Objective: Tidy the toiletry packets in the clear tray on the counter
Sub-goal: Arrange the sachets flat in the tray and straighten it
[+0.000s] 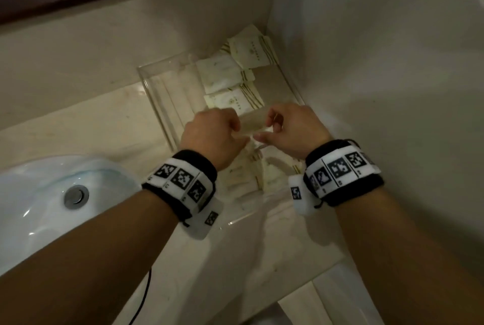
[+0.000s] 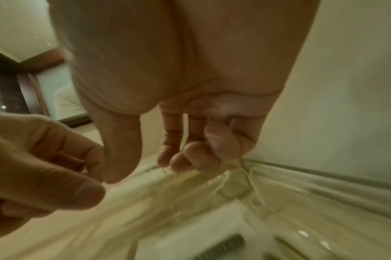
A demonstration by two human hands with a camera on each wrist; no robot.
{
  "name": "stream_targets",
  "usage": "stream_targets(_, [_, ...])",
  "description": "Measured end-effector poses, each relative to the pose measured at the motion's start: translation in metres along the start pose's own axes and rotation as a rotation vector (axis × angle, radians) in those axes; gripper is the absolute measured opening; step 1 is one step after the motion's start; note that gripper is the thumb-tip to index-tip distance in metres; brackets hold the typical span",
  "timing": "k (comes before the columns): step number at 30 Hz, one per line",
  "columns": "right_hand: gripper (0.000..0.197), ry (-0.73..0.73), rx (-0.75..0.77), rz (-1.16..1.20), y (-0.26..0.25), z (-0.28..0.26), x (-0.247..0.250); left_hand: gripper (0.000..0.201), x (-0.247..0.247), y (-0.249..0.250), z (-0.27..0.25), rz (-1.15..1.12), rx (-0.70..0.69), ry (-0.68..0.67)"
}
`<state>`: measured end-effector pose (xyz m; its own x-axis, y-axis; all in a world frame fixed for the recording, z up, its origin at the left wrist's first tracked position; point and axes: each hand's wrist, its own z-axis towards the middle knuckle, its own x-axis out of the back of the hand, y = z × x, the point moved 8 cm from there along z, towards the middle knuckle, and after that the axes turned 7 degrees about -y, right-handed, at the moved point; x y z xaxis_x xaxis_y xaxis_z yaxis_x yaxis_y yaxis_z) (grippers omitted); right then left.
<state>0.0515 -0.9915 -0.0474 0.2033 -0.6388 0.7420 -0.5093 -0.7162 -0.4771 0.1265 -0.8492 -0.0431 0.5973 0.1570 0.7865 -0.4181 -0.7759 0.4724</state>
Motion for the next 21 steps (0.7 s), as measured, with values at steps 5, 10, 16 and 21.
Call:
stream_targets(5, [0.025, 0.164, 0.026, 0.140, -0.021, 0.028, 0.029, 0.022, 0.048, -0.008, 0.028, -0.205, 0.047, 0.224])
stream_targets(10, [0.029, 0.244, 0.046, 0.170, -0.038, 0.051, 0.029, 0.025, 0.058, -0.019, 0.055, -0.202, 0.092, 0.329])
stream_targets(16, [0.034, 0.246, 0.067, 0.135, -0.043, 0.062, 0.006, 0.032, 0.051, -0.029, 0.074, -0.117, 0.096, 0.283])
stream_targets(21, [0.022, 0.285, 0.080, 0.107, -0.042, 0.063, 0.006, 0.020, 0.053, -0.031, 0.082, -0.095, 0.159, 0.251])
